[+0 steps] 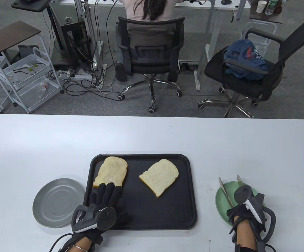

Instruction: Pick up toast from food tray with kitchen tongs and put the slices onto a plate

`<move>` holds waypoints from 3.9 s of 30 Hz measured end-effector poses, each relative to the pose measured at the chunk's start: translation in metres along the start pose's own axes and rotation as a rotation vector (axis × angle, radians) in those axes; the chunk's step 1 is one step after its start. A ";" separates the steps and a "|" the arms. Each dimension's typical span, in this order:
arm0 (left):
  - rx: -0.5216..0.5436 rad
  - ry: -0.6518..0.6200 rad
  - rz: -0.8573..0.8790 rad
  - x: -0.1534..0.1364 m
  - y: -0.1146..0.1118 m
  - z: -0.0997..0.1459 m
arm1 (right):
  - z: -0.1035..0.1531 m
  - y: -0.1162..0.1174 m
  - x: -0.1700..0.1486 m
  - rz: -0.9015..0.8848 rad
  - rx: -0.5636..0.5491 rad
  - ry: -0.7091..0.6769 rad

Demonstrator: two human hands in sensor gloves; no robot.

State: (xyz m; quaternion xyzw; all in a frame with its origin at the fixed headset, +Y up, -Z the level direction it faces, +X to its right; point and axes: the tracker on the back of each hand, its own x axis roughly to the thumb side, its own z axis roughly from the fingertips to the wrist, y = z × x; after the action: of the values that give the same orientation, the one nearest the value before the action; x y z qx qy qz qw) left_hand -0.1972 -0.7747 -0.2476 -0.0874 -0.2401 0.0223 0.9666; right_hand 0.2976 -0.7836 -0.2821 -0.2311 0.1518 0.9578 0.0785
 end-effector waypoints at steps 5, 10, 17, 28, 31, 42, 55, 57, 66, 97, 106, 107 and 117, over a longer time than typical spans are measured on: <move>0.015 -0.004 0.003 0.001 0.002 0.001 | 0.019 -0.015 0.012 -0.075 -0.077 -0.074; 0.012 0.017 0.008 -0.004 0.001 0.001 | 0.045 -0.037 0.045 -0.114 -0.145 -0.226; 0.029 0.047 0.027 -0.013 0.003 0.004 | 0.084 -0.044 0.110 -0.280 -0.188 -0.453; 0.051 0.061 0.029 -0.018 0.004 0.005 | 0.107 0.016 0.181 -0.420 -0.224 -0.743; 0.054 0.075 0.024 -0.020 0.004 0.004 | 0.109 0.020 0.183 -0.326 -0.129 -0.763; 0.094 0.177 -0.014 -0.033 0.012 0.003 | 0.110 0.028 0.181 -0.356 -0.082 -0.809; 0.120 0.566 0.010 -0.118 0.037 0.034 | 0.111 0.033 0.187 -0.355 -0.045 -0.828; 0.122 0.639 0.076 -0.138 0.032 0.045 | 0.111 0.033 0.187 -0.354 -0.047 -0.827; -0.026 0.864 0.052 -0.183 0.005 0.064 | 0.110 0.035 0.189 -0.349 -0.020 -0.824; 0.050 1.088 0.492 -0.223 -0.002 0.099 | 0.109 0.037 0.189 -0.315 0.029 -0.803; 0.362 1.051 0.535 -0.212 0.020 0.111 | 0.108 0.035 0.187 -0.377 0.065 -0.777; 0.398 1.031 0.581 -0.212 0.020 0.112 | 0.107 0.036 0.187 -0.404 0.094 -0.795; 0.461 0.802 0.941 -0.202 0.009 0.099 | 0.098 0.051 0.201 -0.842 0.600 -0.788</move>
State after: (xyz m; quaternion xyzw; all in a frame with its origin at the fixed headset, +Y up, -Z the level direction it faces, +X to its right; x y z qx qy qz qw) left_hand -0.4222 -0.7671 -0.2561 0.0245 0.2134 0.4591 0.8620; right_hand 0.0681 -0.7835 -0.2803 0.1300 0.2689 0.7740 0.5583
